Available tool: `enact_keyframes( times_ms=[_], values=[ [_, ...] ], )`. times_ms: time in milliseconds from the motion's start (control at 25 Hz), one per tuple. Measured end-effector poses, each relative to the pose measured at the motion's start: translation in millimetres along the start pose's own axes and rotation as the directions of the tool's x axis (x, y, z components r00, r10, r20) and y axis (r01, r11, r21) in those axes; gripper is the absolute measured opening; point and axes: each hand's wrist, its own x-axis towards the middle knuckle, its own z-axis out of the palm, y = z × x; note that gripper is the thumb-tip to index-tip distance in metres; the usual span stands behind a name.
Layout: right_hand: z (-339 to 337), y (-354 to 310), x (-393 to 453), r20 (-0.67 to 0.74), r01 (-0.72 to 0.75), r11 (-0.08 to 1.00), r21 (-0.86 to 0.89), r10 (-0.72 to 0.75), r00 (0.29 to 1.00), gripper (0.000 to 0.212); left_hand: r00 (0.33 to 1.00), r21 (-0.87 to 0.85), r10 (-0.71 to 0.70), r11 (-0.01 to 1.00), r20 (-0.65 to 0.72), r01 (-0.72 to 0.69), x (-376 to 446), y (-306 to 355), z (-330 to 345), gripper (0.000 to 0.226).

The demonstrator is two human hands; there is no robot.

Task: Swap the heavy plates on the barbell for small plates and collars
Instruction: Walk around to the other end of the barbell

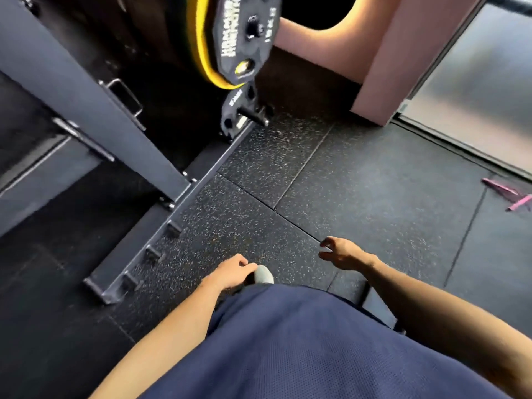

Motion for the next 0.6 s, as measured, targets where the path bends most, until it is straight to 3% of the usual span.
enact_keyframes(
  times_ms=[360, 600],
  values=[
    [-29, -82, 64, 0.115, 0.218, 0.951, -0.22, -0.197, 0.974, 0.044, 0.976, -0.372, -0.213, 0.911, -0.05, 0.179, 3, -48, -5, 0.041],
    [-70, -115, 97, 0.265, 0.36, 0.88, -0.309, -0.283, 0.922, 0.054, 0.932, -0.594, -0.32, 0.788, -0.169, 0.163, -9, -26, -8, 0.042]
  ],
)
